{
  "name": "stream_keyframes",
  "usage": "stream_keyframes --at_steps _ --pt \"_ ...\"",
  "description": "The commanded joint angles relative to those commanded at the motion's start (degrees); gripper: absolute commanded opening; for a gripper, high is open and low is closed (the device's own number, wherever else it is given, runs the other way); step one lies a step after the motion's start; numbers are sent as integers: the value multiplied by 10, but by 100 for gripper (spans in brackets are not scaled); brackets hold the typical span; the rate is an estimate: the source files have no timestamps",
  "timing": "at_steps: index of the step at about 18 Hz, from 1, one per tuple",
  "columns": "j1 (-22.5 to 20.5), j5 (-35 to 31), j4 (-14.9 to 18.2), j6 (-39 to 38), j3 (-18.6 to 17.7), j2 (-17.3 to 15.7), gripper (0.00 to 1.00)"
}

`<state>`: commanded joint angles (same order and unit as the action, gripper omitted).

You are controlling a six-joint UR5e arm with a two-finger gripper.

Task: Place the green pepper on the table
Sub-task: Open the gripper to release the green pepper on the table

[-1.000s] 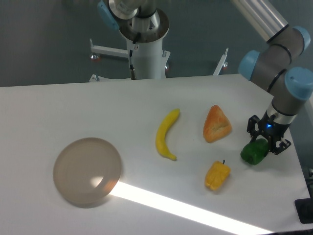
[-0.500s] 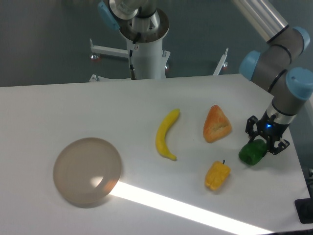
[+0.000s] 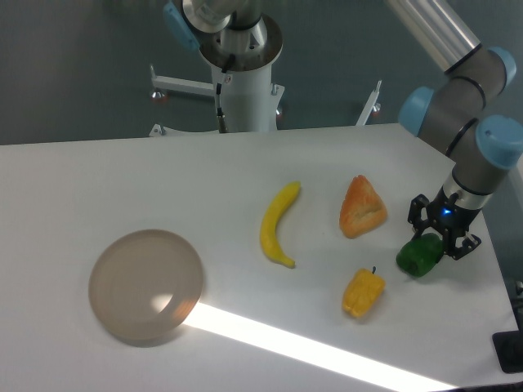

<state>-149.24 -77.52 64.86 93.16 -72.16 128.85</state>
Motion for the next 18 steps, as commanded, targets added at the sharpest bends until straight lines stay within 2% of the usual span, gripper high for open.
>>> stream_keyframes --at_steps 5,7,9,11,12,14,18 --pt "0 0 0 0 0 0 39" --pt "0 0 0 1 0 0 53" --pt "0 0 0 0 1 0 74" --pt "0 0 0 -3 3 0 90" --pt "0 0 0 -4 4 0 94" --pt "0 7 0 -6 6 0 100" --pt "1 10 2 -9 10 -6 100"
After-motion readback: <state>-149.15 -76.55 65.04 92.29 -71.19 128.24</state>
